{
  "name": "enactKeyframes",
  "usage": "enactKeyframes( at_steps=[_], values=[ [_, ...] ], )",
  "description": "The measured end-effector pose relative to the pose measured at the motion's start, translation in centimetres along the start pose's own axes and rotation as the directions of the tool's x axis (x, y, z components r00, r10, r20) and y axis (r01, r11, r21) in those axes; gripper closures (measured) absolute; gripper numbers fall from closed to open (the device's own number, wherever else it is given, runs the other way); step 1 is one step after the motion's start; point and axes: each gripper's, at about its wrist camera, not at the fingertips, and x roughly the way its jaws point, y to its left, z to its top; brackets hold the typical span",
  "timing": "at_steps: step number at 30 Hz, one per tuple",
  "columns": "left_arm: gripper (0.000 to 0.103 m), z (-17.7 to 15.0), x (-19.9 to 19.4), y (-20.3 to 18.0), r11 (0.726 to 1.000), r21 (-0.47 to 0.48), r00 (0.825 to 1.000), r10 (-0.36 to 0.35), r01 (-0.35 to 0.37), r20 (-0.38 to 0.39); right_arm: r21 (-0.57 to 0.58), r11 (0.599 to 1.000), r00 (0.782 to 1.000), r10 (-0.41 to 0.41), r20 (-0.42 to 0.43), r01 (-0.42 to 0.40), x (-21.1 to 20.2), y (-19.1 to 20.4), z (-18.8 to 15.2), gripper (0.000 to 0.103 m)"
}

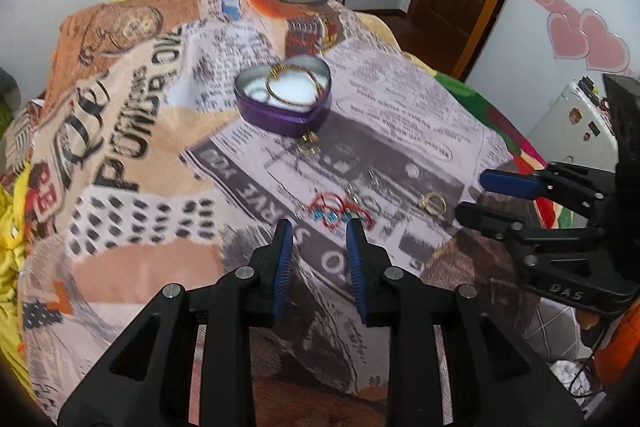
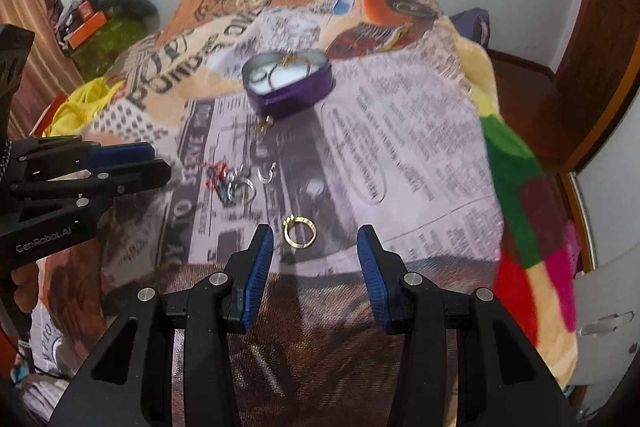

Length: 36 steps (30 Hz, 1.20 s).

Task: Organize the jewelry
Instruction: 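Move both tools back to the remaining jewelry beside the tin, then grasp a gold ring with the right tool while the left tool grasps the red string bracelet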

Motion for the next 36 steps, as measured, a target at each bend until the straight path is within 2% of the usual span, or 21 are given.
enactKeyframes(
  at_steps=[5,15,18,20,27,28,29,36],
  values=[
    [0.076,-0.8,0.9,-0.7,1.000,0.012,1.000,-0.022,0.022,-0.020,-0.034,0.999,0.999,0.008,-0.042,-0.009,1.5,0.5,-0.5,0.063],
    [0.076,-0.4,2.4,-1.0,0.998,-0.002,0.998,-0.056,0.056,-0.039,-0.040,0.998,0.999,0.048,-0.021,-0.048,2.3,0.6,-0.3,0.063],
    [0.076,-0.4,3.0,-1.3,0.998,0.000,0.997,-0.060,0.060,-0.053,-0.059,0.996,0.998,0.067,-0.011,-0.067,2.5,1.0,-0.4,0.072],
    [0.076,-0.3,3.3,-1.2,0.998,-0.008,0.996,-0.064,0.064,-0.058,-0.057,0.994,0.996,0.089,-0.010,-0.090,2.6,1.0,-0.5,0.085],
    [0.076,0.3,3.9,-1.7,0.996,-0.016,0.994,-0.086,0.086,-0.060,-0.056,0.995,0.996,0.088,0.006,-0.087,2.3,1.2,-0.3,0.087],
    [0.076,0.3,4.0,-1.8,0.997,-0.013,0.995,-0.081,0.080,-0.058,-0.053,0.995,0.996,0.090,0.007,-0.090,2.3,1.2,-0.3,0.089],
    [0.076,0.4,4.2,-1.9,0.997,-0.011,0.996,-0.072,0.072,-0.056,-0.048,0.994,0.995,0.103,0.008,-0.102,2.1,1.1,-0.2,0.099],
    [0.077,0.5,4.6,-1.8,0.999,-0.024,0.999,-0.042,0.041,-0.035,-0.048,0.996,0.997,0.076,0.000,-0.076,2.2,1.1,-0.2,0.099]
  ],
)
